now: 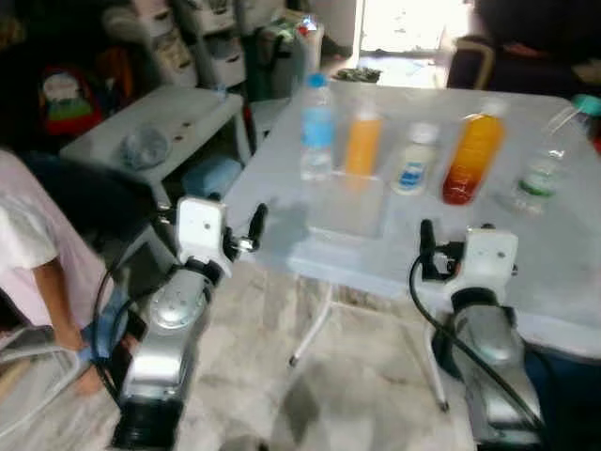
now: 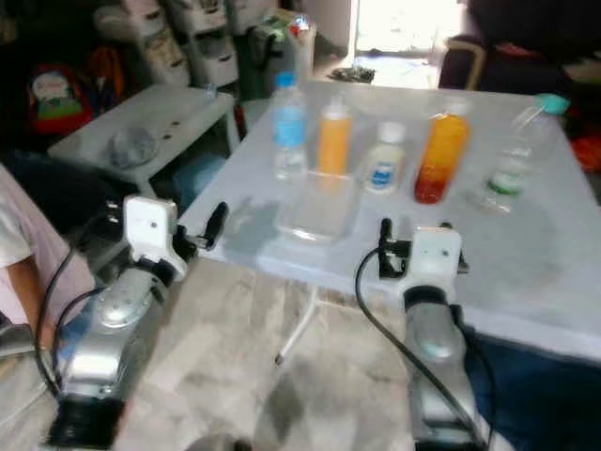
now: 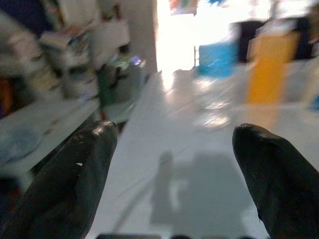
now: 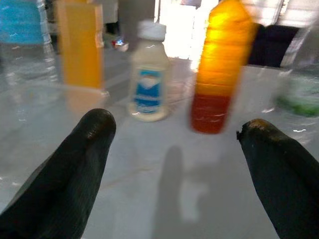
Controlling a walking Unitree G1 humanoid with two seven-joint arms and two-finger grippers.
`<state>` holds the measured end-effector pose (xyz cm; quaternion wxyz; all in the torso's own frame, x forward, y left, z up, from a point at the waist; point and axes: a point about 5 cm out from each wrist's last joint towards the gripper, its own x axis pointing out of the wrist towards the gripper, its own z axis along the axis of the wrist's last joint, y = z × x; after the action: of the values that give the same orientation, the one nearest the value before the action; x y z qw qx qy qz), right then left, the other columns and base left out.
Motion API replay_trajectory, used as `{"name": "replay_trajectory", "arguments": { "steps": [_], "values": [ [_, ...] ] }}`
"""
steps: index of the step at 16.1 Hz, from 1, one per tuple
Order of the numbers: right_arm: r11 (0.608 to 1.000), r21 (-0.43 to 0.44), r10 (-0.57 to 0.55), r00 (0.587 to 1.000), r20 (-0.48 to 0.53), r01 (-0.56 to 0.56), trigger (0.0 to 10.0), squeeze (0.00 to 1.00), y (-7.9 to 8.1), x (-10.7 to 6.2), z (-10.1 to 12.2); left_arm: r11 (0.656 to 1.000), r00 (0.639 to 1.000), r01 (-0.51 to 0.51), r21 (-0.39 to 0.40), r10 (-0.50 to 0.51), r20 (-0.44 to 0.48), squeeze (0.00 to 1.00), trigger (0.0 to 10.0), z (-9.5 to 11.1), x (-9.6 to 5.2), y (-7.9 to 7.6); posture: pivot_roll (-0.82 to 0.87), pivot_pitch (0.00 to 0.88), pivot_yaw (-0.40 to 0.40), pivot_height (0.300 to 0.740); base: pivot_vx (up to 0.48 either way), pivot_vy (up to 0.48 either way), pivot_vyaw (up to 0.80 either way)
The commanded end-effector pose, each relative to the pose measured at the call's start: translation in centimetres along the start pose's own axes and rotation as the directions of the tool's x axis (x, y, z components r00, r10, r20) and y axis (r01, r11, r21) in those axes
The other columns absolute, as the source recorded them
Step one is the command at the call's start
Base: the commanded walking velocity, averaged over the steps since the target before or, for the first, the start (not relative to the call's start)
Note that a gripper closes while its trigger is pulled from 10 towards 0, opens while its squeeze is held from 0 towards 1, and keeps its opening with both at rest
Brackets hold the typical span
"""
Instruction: Restocking fridge
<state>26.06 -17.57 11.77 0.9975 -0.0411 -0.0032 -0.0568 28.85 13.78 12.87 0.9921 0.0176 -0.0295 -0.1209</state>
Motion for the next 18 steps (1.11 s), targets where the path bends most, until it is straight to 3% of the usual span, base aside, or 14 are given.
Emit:
{"name": "replay_trajectory", "arguments": {
  "steps": [1, 3, 13, 18],
  "values": [
    [1.0, -0.005, -0.001, 1.0, 0.014, 0.001, 10.0, 0.0, -0.09, 0.09, 0.31, 1.0, 1.0, 0.007, 0.003, -0.007, 0.013, 0.0, 10.0, 0.41, 0.21, -0.12, -0.04, 0.006, 0.044, 0.74, 0.0, 0.0, 0.0],
    [1.0, -0.002, 0.009, 1.0, 0.017, -0.009, 10.0, 0.0, -0.03, 0.14, 0.35, 1.0, 1.0, 0.007, 0.005, -0.007, 0.014, 0.0, 10.0, 0.43, 0.24, -0.1, -0.04, 0.007, 0.045, 0.74, 0.0, 0.0, 0.0],
    [1.0, 0.004, 0.006, 1.0, 0.015, -0.006, 10.0, 0.0, -0.01, 0.09, 0.29, 1.0, 1.0, 0.014, -0.004, -0.014, 0.025, 0.0, 10.0, 0.62, 0.41, -0.46, -0.04, 0.011, 0.044, 0.74, 0.291, 0.37, -0.24],
    [1.0, 0.003, 0.013, 1.0, 0.015, -0.013, 10.0, 0.0, 0.14, 0.13, 0.28, 1.0, 1.0, 0.008, 0.0, -0.008, 0.025, 0.0, 10.0, 0.66, 0.46, -0.43, -0.04, 0.012, 0.042, 0.74, 0.0, 0.0, 0.0]
  ]
}}
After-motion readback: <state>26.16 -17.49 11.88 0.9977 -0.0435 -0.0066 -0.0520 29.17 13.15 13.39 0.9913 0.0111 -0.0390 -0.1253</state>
